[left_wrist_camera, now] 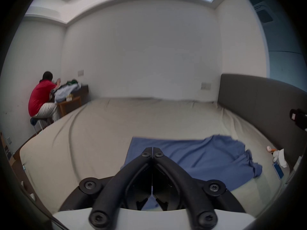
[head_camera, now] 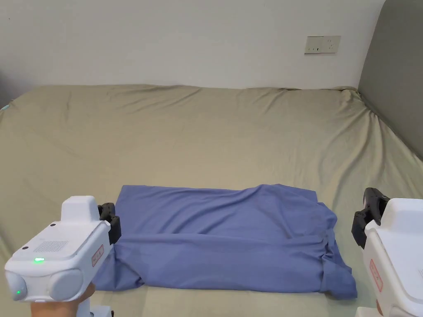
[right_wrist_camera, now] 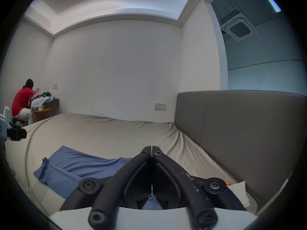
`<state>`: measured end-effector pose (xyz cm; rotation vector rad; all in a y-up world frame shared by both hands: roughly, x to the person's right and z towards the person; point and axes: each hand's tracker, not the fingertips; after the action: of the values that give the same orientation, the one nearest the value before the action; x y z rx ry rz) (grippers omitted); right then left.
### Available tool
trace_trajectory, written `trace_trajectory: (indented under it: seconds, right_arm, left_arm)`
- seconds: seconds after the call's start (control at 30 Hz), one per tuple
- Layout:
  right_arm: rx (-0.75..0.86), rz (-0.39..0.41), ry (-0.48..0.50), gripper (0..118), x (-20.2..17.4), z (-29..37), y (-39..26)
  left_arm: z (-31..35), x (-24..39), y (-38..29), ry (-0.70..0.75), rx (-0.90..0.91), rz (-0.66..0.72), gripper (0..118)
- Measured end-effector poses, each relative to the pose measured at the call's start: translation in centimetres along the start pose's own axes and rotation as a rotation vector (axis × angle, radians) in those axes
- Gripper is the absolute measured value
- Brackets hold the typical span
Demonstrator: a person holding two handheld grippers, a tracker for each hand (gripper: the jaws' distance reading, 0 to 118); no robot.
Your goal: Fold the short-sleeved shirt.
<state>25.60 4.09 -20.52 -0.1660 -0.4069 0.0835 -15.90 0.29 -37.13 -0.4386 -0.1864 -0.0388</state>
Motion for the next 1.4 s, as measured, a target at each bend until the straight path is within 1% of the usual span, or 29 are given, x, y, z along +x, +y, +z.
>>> trace_trajectory:
  seconds: [0.13, 0.17, 0.2, 0.23, 0.27, 0.3, 0.33, 0.37, 0.4, 0.57, 0.6, 0.67, 0.7, 0.77, 0.8, 0.83, 0.87, 0.9, 0.93, 0.97, 1.0, 1.03, 1.07, 1.1, 1.13, 1.23, 1.27, 1.33, 1.4]
  right_arm:
    - [-0.018, 0.002, 0.004, 1, 0.0, -0.6, -0.4]
    - [-0.025, 0.004, 0.004, 1, -0.2, -0.8, -0.6]
    - [-0.032, 0.005, 0.003, 1, -0.2, -1.0, -0.7]
    - [-0.037, 0.007, 0.004, 1, -0.2, -1.2, -0.9]
    - [-0.047, 0.008, 0.004, 1, -0.3, -1.5, -1.1]
    - [-0.059, 0.009, 0.004, 1, -0.4, -1.8, -1.3]
    - [-0.066, 0.009, 0.005, 1, -0.4, -2.1, -1.5]
    - [-0.076, 0.010, 0.005, 1, -0.4, -2.4, -1.7]
    - [-0.086, 0.011, 0.005, 1, -0.4, -2.7, -1.9]
    - [-0.132, 0.015, 0.003, 1, -0.5, -4.2, -3.0]
    - [-0.144, 0.015, 0.001, 1, -0.5, -4.5, -3.3]
    - [-0.163, 0.011, 0.001, 1, -0.5, -4.9, -3.7]
    - [-0.173, 0.010, 0.000, 1, -0.6, -5.1, -3.9]
    - [-0.198, 0.010, 0.000, 1, -0.6, -5.5, -4.4]
    - [-0.215, 0.010, -0.001, 1, -0.5, -5.8, -4.7]
    - [-0.234, 0.007, -0.003, 2, -0.5, -6.1, -5.2]
    - [-0.269, -0.003, 0.001, 2, -0.3, -6.6, -5.7]
    - [-0.310, -0.021, -0.003, 4, -0.1, -7.1, -6.3]
    - [-0.340, -0.027, -0.012, 13, 0.0, -7.6, -7.1]
    - [-0.390, -0.030, -0.007, 29, 0.2, -8.4, -8.0]
    - [-0.476, -0.024, -0.015, 60, 0.5, -9.3, -9.0]
    - [-0.537, -0.030, -0.020, 81, 0.6, -10.1, -10.0]
    - [-0.616, -0.045, -0.024, 98, 0.8, -10.9, -11.3]
    - [-0.677, -0.063, -0.029, 110, 0.9, -11.7, -12.6]
    - [-0.706, -0.084, -0.033, 111, 1.0, -12.2, -13.7]
    - [-0.787, -0.084, -0.032, 105, 1.0, -13.6, -16.9]
    - [-0.815, -0.092, -0.029, 100, 1.0, -14.0, -17.7]
    - [-0.848, -0.124, -0.005, 79, 0.9, -14.4, -18.7]
    - [-0.845, -0.182, 0.044, 64, 0.7, -13.8, -18.7]
  left_arm:
    - [-3.0, -2.4, -1.2, -0.032, -0.211, 0.049, 0]
    - [-3.9, -3.1, -1.8, -0.031, -0.253, 0.085, 3]
    - [-5.0, -3.9, -2.4, -0.034, -0.301, 0.107, 10]
    - [-5.6, -4.4, -3.1, -0.027, -0.334, 0.114, 21]
    - [-6.4, -5.0, -3.8, -0.021, -0.353, 0.134, 40]
    - [-7.3, -5.7, -4.4, -0.030, -0.395, 0.158, 75]
    - [-8.1, -6.3, -5.0, -0.014, -0.422, 0.185, 94]
    - [-8.7, -6.5, -5.8, 0.003, -0.444, 0.200, 105]
    - [-9.4, -6.8, -6.4, 0.010, -0.465, 0.196, 107]
    - [-11.8, -7.2, -9.2, 0.061, -0.549, 0.175, 105]
    - [-12.1, -7.2, -9.8, 0.062, -0.564, 0.175, 100]
    - [-12.6, -6.9, -10.9, 0.057, -0.596, 0.154, 74]
    - [-12.8, -6.6, -11.6, 0.069, -0.619, 0.126, 55]
    - [-11.8, -6.0, -11.4, 0.080, -0.544, 0.080, 52]
    - [-11.6, -5.9, -11.3, 0.062, -0.558, 0.084, 37]
    - [-11.5, -5.9, -11.2, 0.022, -0.552, 0.092, 14]
    - [-11.4, -5.8, -11.1, -0.018, -0.545, 0.122, 8]
    - [-11.7, -5.7, -10.8, 0.012, -0.553, 0.112, 8]
    - [-11.6, -5.6, -10.7, 0.015, -0.555, 0.109, 8]
    - [-11.0, -5.7, -10.4, 0.013, -0.525, 0.101, 7]
    - [-10.4, -5.7, -9.9, 0.016, -0.492, 0.108, 7]
    - [-10.3, -5.8, -9.5, 0.015, -0.477, 0.116, 7]
    - [-9.8, -6.0, -8.9, 0.000, -0.456, 0.128, 7]
    - [-9.4, -6.1, -8.5, -0.011, -0.442, 0.137, 7]
    - [-9.3, -6.1, -8.2, -0.013, -0.439, 0.134, 7]
    - [-9.3, -6.3, -7.5, -0.012, -0.432, 0.127, 7]
    - [-9.2, -6.4, -7.4, -0.012, -0.431, 0.130, 7]
    - [-9.4, -6.4, -7.5, -0.009, -0.430, 0.136, 7]
    - [-9.2, -6.3, -7.5, -0.008, -0.432, 0.142, 7]
